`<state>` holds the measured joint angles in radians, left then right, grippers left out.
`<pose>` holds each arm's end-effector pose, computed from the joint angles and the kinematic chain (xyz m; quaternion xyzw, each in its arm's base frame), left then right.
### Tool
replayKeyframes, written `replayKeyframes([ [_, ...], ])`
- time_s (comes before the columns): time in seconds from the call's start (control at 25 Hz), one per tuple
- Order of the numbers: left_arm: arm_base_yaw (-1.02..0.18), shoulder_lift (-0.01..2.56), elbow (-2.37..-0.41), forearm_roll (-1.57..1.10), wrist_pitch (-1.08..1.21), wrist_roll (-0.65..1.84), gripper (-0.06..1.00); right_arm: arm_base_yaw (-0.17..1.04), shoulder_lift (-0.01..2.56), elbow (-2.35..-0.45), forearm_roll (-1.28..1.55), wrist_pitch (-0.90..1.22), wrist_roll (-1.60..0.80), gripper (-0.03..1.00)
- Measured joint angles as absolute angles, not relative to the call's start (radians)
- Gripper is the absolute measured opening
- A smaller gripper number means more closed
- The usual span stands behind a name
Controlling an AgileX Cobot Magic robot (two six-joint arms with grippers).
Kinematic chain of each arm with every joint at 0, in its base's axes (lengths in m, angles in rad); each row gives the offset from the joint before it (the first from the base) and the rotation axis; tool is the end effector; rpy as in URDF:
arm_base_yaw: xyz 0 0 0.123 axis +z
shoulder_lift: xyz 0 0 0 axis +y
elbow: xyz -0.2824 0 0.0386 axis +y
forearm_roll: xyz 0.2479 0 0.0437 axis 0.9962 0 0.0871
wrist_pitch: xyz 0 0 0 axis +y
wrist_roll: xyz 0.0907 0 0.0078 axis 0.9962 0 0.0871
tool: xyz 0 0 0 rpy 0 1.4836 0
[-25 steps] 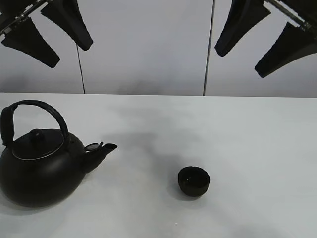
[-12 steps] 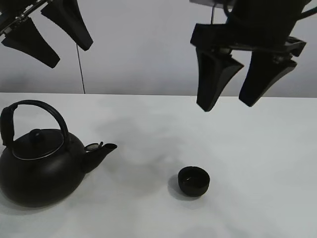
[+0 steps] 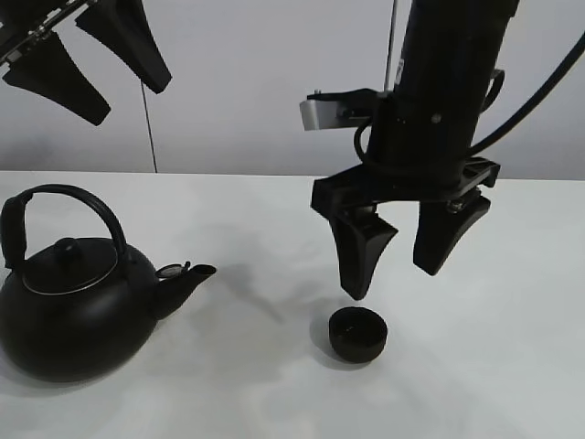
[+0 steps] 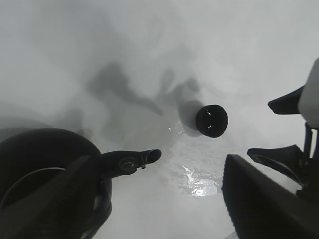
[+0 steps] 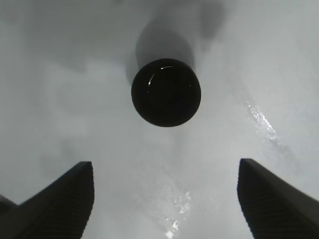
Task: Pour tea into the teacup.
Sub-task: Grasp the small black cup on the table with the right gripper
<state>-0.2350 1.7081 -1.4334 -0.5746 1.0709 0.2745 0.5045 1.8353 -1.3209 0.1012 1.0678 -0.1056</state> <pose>0.3377 -0.1255 0.2982 0.1463 0.9408 -0.2638 0.1544 0.3072 0.1788 0.2112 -0.2781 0.9587 0.0518 0.0281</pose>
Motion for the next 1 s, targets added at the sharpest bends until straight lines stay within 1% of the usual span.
replayKeyframes([
  [0.28,-0.235,1.708,-1.433,-0.575,1.071,0.274,0.52,0.505,1.915,-1.321,0.094,1.005,-0.085,0.55],
  [1.0,-0.235,1.708,-1.433,-0.575,1.070,0.274,0.52,0.505,2.021,-1.321,0.094,0.895,-0.068,0.55],
])
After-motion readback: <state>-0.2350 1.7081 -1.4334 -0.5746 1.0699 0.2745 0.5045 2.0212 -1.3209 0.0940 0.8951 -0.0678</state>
